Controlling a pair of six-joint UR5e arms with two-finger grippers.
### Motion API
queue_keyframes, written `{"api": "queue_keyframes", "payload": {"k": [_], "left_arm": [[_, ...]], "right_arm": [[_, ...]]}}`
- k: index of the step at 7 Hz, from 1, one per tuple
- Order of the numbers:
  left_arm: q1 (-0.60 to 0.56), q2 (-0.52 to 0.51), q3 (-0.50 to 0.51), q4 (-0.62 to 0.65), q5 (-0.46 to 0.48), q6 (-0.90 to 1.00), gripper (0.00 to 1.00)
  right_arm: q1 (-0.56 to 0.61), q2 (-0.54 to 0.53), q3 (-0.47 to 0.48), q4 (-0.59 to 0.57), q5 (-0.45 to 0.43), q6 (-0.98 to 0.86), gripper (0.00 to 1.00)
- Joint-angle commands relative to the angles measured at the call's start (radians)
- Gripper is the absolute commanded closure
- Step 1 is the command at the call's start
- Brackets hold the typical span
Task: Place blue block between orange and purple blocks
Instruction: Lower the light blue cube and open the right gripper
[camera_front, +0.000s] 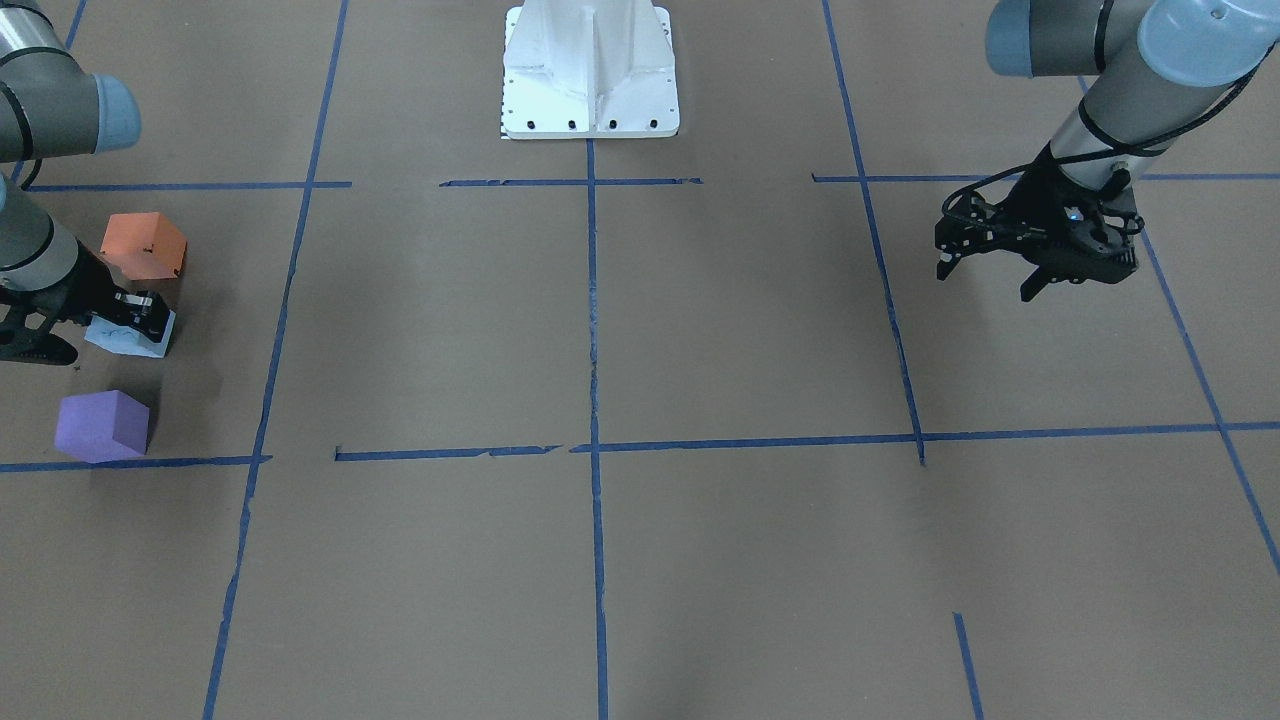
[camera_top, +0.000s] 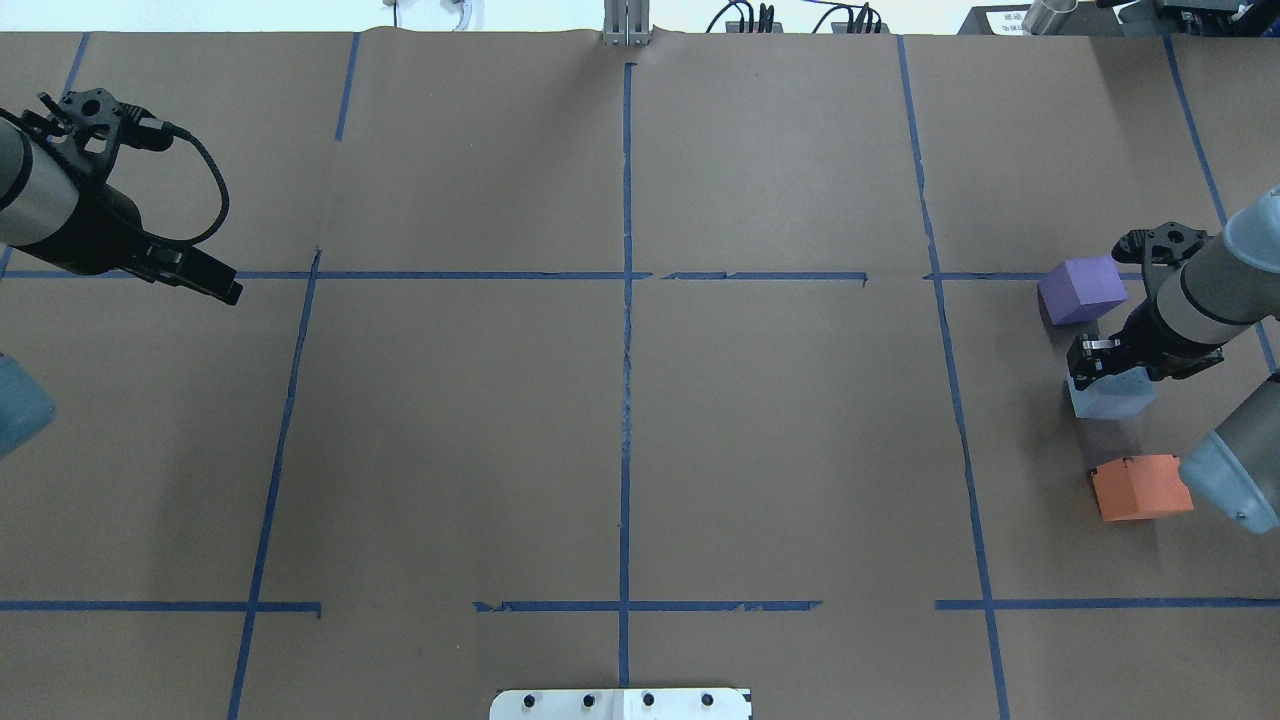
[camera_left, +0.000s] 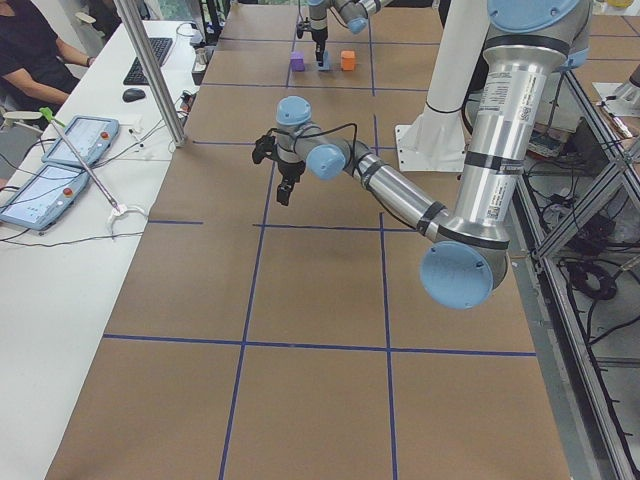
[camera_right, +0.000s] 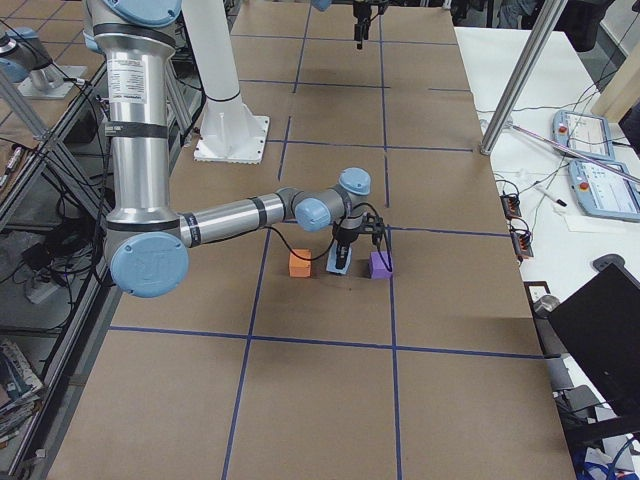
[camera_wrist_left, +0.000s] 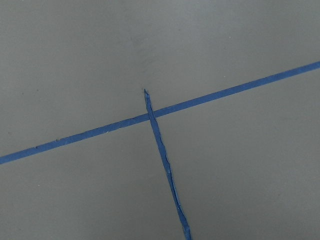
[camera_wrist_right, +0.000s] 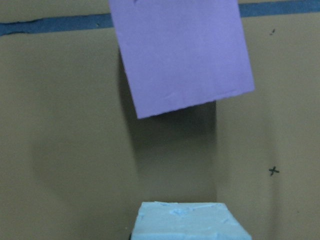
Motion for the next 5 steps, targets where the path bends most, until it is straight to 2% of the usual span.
{"api": "queue_keyframes", "payload": {"k": [1,5], "left_arm": [[-0.001,-0.001,-0.004,0.0,0.0,-0.001,0.0],[-0.001,0.005,-0.009,0.0,0.0,-0.001,0.0]], "right_arm": [[0.007,0.005,-0.003,0.006,0.005,0.021,0.88],[0.008,0.003,-0.005,0.012,-0.005,-0.042,0.87]]}}
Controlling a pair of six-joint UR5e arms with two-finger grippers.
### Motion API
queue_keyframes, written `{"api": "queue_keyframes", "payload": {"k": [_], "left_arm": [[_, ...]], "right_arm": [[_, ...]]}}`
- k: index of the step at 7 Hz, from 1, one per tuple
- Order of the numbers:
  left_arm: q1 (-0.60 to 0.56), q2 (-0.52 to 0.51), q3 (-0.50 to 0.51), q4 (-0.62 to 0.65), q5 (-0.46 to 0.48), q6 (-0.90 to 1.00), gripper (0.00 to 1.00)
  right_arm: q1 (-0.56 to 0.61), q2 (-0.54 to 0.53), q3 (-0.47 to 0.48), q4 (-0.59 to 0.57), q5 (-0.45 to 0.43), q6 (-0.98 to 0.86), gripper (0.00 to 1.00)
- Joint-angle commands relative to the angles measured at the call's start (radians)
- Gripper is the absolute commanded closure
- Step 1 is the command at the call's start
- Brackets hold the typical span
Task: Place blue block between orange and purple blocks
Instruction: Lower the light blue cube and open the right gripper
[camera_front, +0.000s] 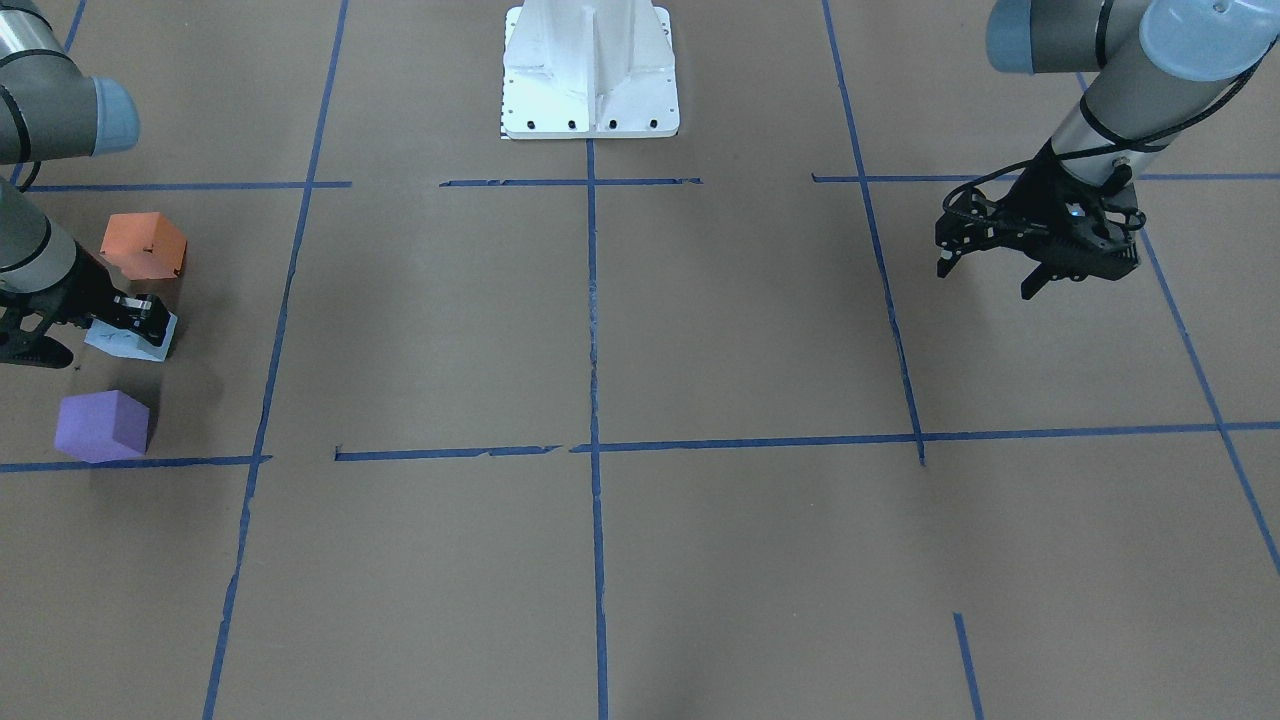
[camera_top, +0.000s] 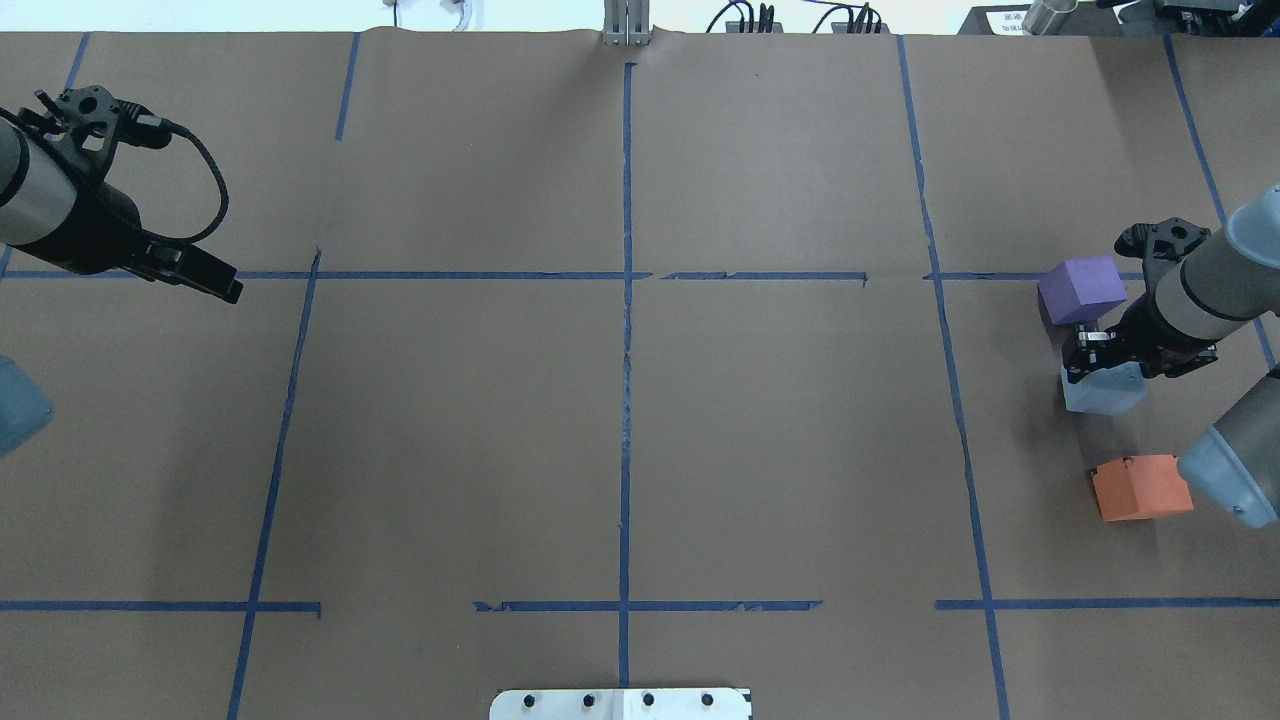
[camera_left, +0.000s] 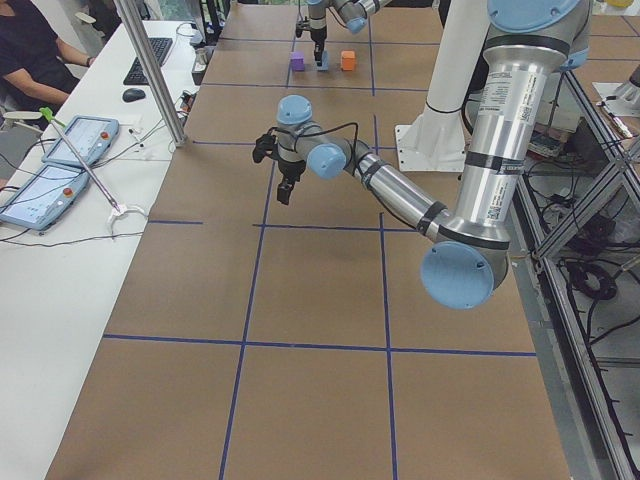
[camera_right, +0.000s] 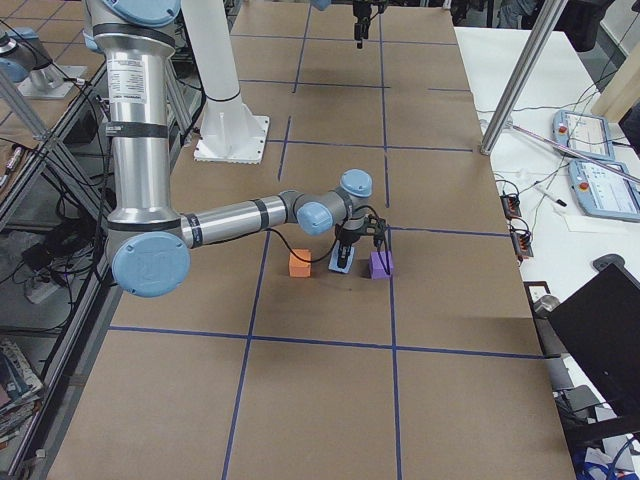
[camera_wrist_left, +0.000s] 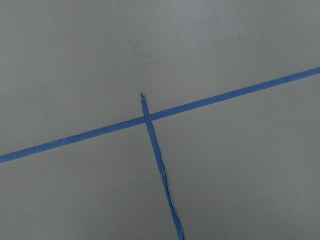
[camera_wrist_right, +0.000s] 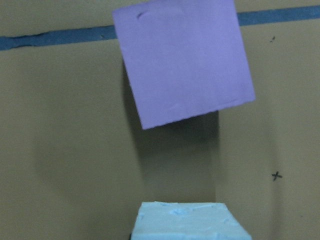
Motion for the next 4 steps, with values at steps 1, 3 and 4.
{"api": "queue_keyframes", "payload": {"k": [1,3,4], "left_arm": [[0.0,0.001,0.0,0.0,0.0,0.0,0.0],[0.0,0.003,0.0,0.001,0.0,0.0,0.0],[0.0,0.005,0.001,0.001,0.0,0.0,0.0]], "right_arm": [[0.001,-0.003,-0.004,0.001,-0.006,-0.044,0.86],[-0.001,0.004,-0.024,0.001,-0.007,-0.047,0.67],[-0.001,0.004,-0.024,0.001,-0.009,-0.046,0.11]]}}
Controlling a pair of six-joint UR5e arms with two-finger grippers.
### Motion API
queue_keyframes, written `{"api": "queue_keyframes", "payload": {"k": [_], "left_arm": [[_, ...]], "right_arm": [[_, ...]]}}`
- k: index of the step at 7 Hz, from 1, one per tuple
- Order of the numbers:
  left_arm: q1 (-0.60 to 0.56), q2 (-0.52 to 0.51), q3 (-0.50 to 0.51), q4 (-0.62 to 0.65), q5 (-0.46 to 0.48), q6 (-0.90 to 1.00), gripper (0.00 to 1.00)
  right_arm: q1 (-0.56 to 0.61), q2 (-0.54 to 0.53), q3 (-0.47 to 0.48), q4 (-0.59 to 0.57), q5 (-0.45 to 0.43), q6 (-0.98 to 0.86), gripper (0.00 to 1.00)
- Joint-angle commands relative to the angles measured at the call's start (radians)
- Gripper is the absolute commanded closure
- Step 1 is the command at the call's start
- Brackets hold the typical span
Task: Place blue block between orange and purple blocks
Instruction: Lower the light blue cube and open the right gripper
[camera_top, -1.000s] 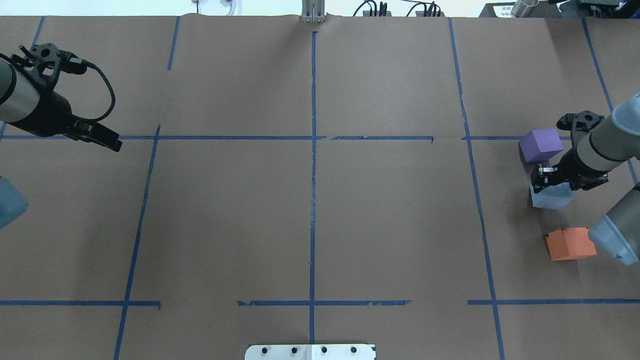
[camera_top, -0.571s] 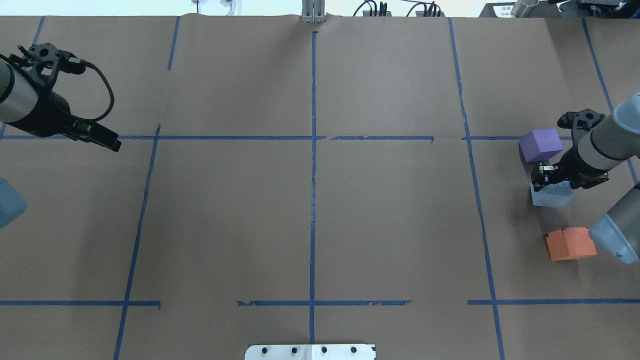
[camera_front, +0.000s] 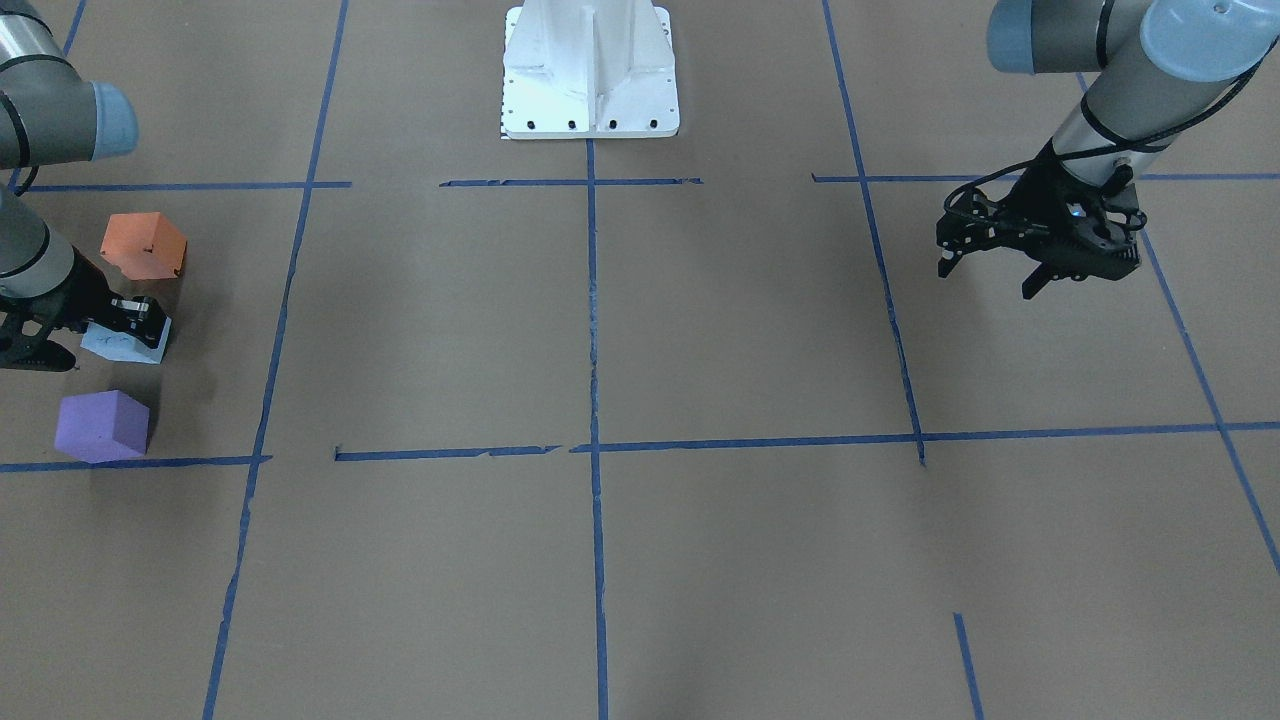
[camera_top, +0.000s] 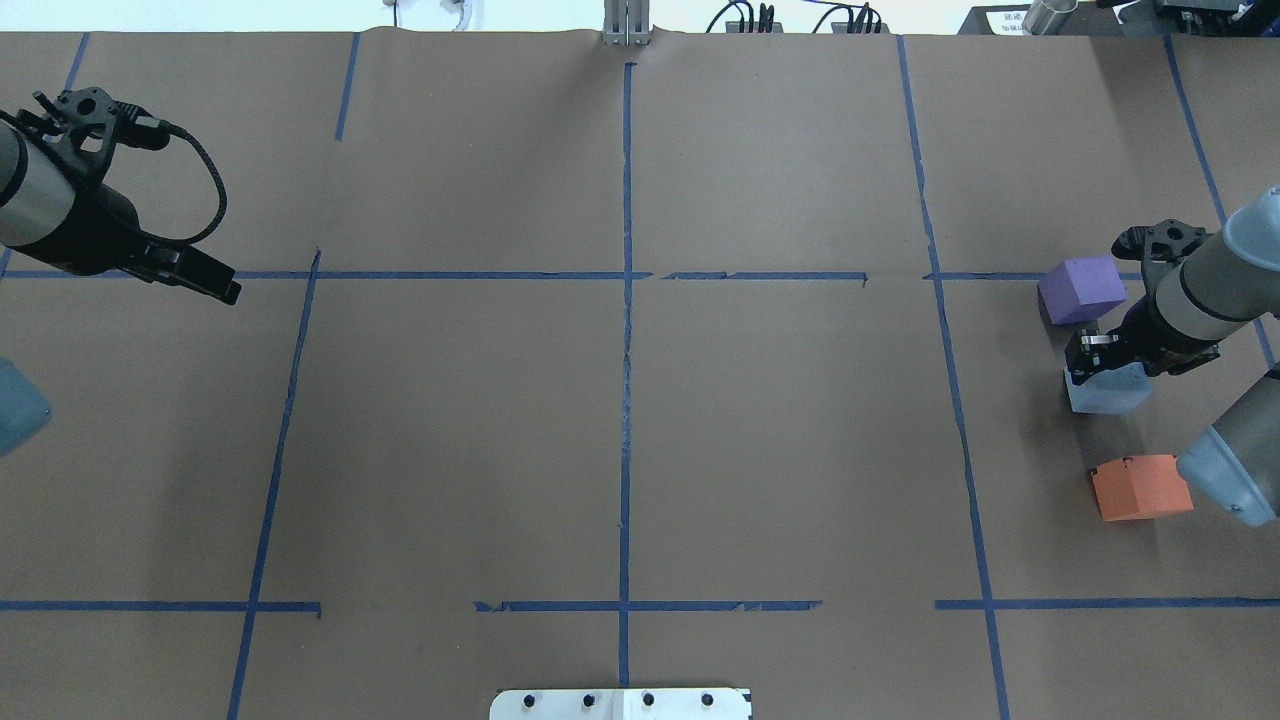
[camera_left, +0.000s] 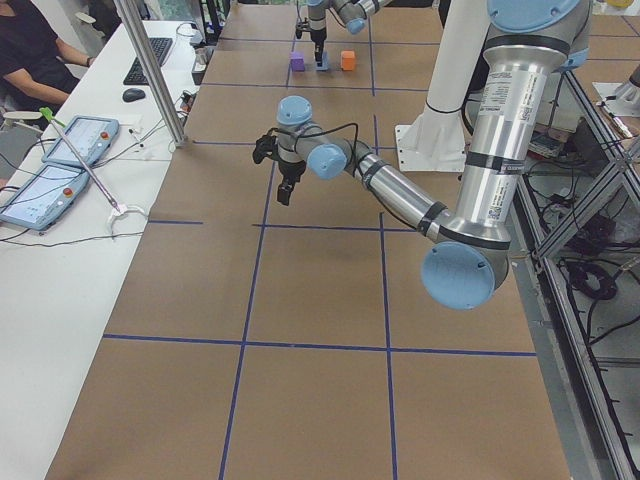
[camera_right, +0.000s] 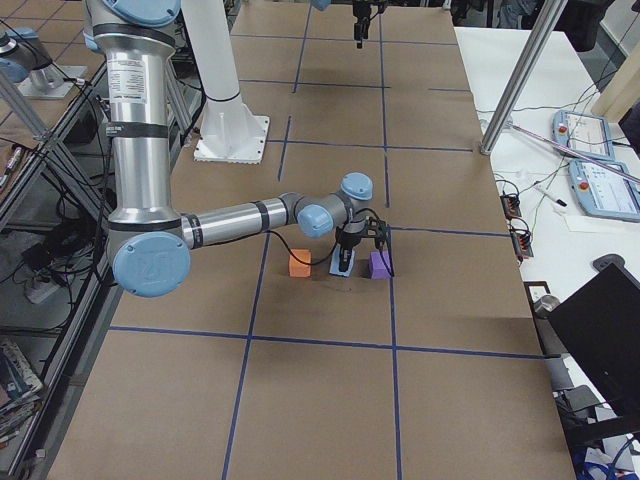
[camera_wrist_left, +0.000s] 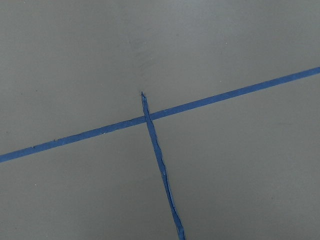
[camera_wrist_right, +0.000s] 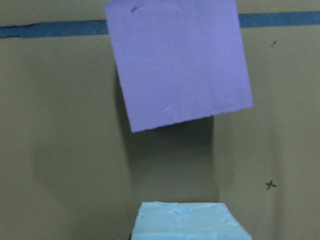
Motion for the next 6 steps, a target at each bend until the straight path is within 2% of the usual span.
{"api": "queue_keyframes", "payload": {"k": [1,4,6], "left_arm": [[0.0,0.002,0.001,0.0,0.0,0.0,0.0],[0.0,0.002,-0.001,0.0,0.0,-0.012,0.0],[-0.002,0.012,0.005,0.002,0.003,-0.011,0.0]], "right_arm": [[0.007,0.002,-0.002,0.0,-0.002,-0.002,0.0],[0.081,-0.001,0.047,-0.002,0.02,-0.005,0.0],[0.179,-0.047,0.17,-0.012,0.031,-0.005,0.0]]}}
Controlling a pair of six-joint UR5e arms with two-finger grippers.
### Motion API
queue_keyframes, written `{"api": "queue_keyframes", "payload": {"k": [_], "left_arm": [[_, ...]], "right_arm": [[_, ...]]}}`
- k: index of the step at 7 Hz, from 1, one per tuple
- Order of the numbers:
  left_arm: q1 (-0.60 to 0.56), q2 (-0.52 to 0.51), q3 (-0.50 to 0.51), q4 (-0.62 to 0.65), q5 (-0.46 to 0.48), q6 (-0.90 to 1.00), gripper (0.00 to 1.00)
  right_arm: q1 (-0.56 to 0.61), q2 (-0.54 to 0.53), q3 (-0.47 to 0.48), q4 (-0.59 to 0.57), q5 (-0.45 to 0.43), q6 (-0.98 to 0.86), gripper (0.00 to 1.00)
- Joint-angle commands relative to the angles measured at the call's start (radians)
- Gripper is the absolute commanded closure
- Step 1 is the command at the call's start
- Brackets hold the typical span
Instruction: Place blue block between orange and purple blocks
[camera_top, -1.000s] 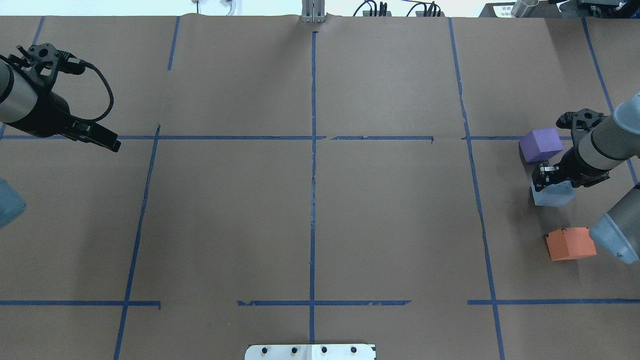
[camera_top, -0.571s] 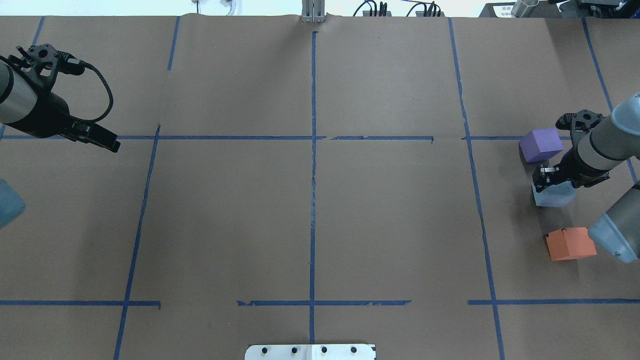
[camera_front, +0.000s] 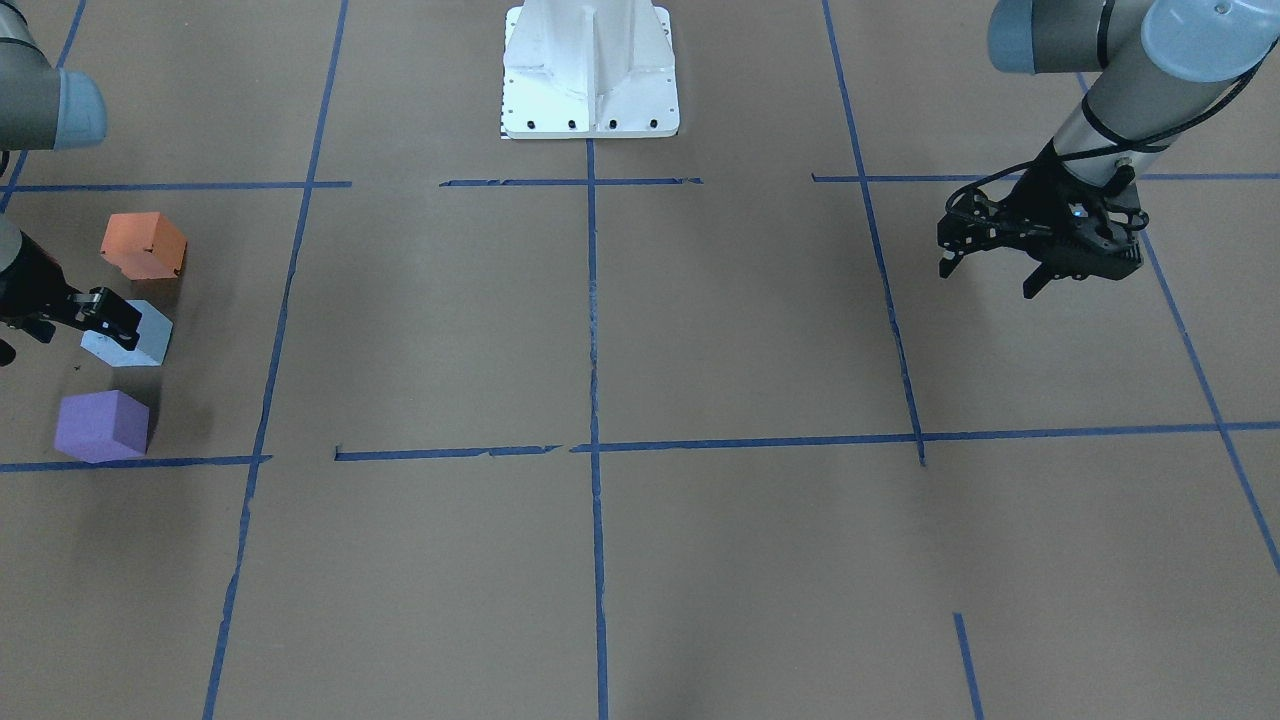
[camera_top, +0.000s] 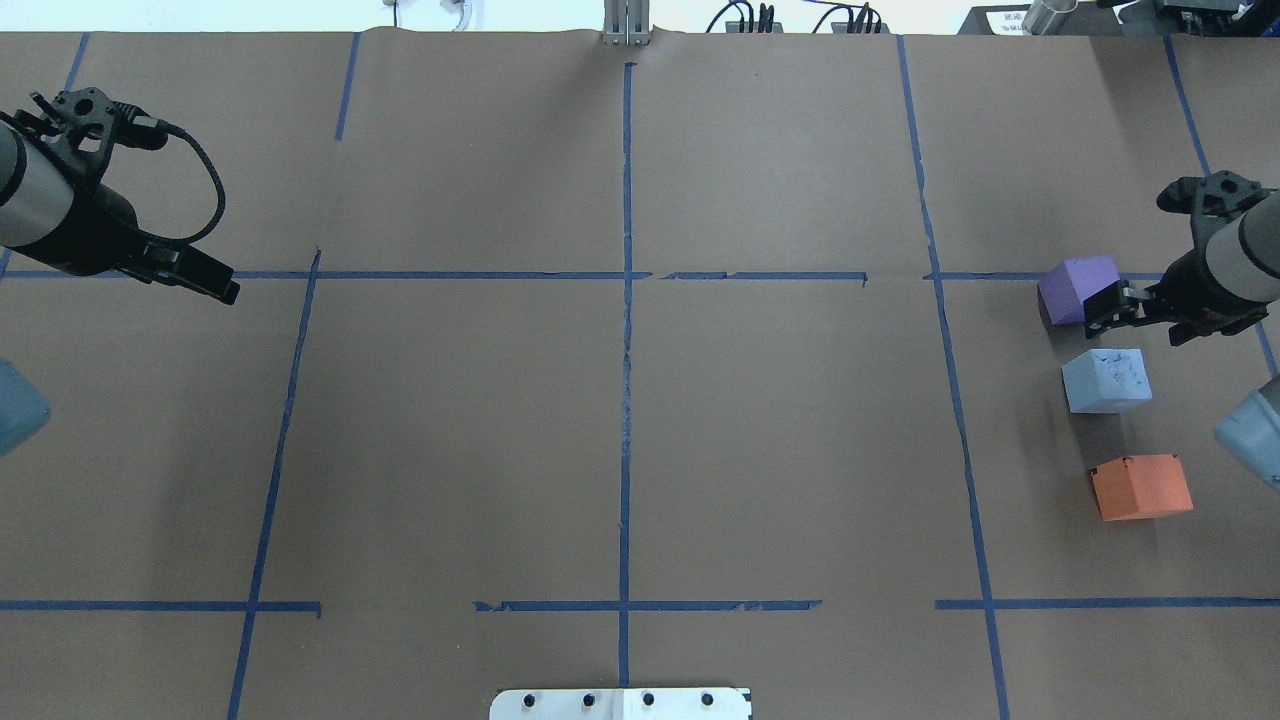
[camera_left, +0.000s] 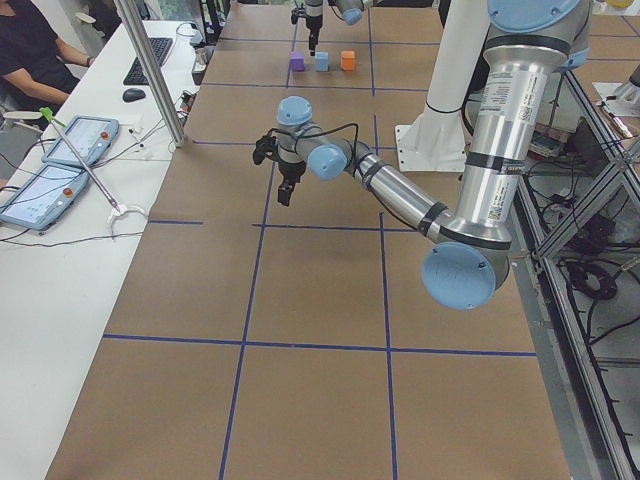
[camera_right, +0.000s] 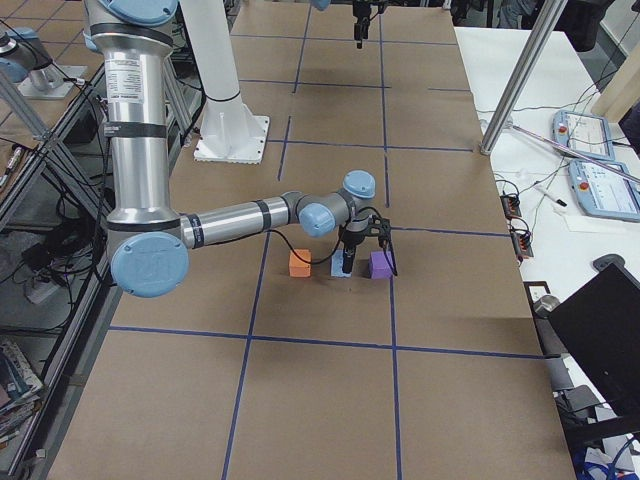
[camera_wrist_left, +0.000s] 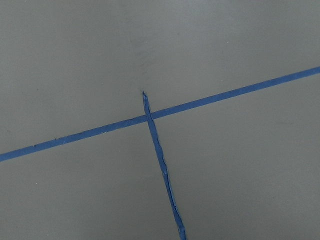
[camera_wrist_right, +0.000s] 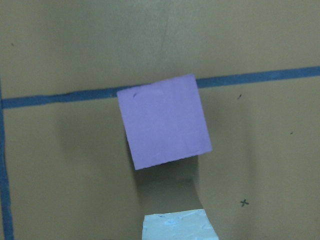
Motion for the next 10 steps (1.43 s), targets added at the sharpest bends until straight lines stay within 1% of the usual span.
{"api": "queue_keyframes", "payload": {"k": [1,2,3,4,5,6,7,8,9,10], "left_arm": [[-0.005,0.052,-0.001,-0.002,0.013,0.016,0.0],[-0.025,0.087,-0.006,0.0,0.013,0.063,0.0],[-0.081,0.147,-0.002,0.0,0.013,0.168,0.0],[-0.155,0.173,0.021,0.006,0.01,0.351,0.0],[-0.242,0.174,0.062,0.048,0.002,0.485,0.0],[-0.319,0.166,0.083,0.131,0.001,0.594,0.0],[-0.399,0.152,0.133,0.17,-0.004,0.687,0.0],[-0.48,0.149,0.185,0.176,-0.049,0.779,0.0],[-0.54,0.148,0.24,0.176,-0.168,0.798,0.0],[-0.565,0.152,0.245,0.178,-0.194,0.8,0.0]], "right_arm": [[0.113,-0.033,0.074,-0.013,0.025,-0.003,0.0],[0.217,-0.042,0.065,-0.033,0.134,-0.005,0.0],[0.288,-0.056,0.067,-0.065,0.196,-0.097,0.0],[0.331,-0.13,0.061,-0.073,0.197,-0.273,0.0],[0.365,-0.175,0.048,-0.076,0.198,-0.401,0.0],[0.383,-0.212,0.051,-0.076,0.206,-0.47,0.0],[0.384,-0.232,0.057,-0.076,0.227,-0.512,0.0],[0.384,-0.237,0.061,-0.076,0.224,-0.523,0.0],[0.381,-0.237,0.054,-0.076,0.221,-0.604,0.0],[0.379,-0.24,0.051,-0.076,0.221,-0.655,0.0]]}}
